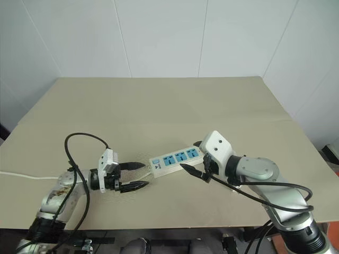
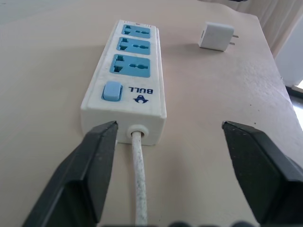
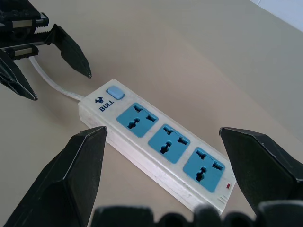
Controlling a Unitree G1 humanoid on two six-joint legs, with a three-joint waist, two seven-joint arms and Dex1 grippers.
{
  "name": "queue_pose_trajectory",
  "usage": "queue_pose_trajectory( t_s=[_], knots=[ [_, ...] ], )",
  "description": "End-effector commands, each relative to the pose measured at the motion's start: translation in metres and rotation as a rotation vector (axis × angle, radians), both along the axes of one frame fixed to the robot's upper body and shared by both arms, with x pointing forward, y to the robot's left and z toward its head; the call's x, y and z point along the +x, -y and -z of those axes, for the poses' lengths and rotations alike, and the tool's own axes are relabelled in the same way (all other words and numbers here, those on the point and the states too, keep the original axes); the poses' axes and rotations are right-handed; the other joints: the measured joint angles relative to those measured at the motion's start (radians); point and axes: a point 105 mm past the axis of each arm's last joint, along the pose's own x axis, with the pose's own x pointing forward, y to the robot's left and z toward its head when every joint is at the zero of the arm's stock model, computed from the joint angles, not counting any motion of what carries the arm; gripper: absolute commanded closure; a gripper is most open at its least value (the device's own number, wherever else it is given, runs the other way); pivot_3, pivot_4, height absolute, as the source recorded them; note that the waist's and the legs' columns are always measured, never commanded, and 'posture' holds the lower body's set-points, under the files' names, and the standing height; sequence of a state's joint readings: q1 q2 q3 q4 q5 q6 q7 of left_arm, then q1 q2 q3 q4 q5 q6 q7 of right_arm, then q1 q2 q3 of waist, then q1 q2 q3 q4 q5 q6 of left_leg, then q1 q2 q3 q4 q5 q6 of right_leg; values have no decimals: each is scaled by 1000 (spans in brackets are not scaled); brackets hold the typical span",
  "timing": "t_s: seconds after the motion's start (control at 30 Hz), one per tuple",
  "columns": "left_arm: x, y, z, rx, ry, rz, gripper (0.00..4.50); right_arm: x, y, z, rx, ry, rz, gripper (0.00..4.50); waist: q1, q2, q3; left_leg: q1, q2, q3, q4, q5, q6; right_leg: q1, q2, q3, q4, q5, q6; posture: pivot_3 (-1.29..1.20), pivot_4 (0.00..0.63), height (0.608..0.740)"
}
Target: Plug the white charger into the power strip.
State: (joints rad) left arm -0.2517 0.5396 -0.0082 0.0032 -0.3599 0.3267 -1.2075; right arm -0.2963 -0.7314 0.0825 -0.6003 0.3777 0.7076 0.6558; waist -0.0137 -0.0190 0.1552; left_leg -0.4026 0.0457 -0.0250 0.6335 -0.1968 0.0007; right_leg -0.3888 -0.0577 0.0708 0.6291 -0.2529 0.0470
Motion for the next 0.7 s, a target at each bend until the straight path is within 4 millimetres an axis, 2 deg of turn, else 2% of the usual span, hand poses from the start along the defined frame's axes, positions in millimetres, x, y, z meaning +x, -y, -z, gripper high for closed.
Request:
queue_pose_trajectory(
  t_s=[0.03,0.13,0.23,0.4,0.53,0.7],
  knots=[
    [10,-2,-11,-29,60,14,12,-8,-3,-10,9,41,-33,0,1,0,0,0,0,0,0,0,0,0,0,0,0,0,0,0,150,740],
    [26,-2,-13,-46,177,-50,12,-10,-4,-9,12,40,-31,0,1,0,0,0,0,0,0,0,0,0,0,0,-1,0,0,0,150,740],
    [32,3,-21,-225,276,-41,12,-12,-2,-9,16,47,-13,0,6,0,0,-1,0,0,1,0,0,0,0,0,-1,0,0,0,150,740],
    [26,6,-1,-255,223,39,12,-12,0,-9,21,59,14,0,-3,0,0,-2,0,0,0,0,0,0,0,0,-1,0,0,0,150,740],
    [30,10,15,-213,245,47,12,-13,0,-10,23,67,24,0,-1,0,0,-1,0,0,0,0,0,0,0,0,-1,0,0,0,150,740],
    [38,18,18,-214,269,54,12,-13,-1,-10,22,70,31,0,4,0,0,-1,-1,0,2,0,0,1,0,0,-1,0,1,0,150,740]
  ],
)
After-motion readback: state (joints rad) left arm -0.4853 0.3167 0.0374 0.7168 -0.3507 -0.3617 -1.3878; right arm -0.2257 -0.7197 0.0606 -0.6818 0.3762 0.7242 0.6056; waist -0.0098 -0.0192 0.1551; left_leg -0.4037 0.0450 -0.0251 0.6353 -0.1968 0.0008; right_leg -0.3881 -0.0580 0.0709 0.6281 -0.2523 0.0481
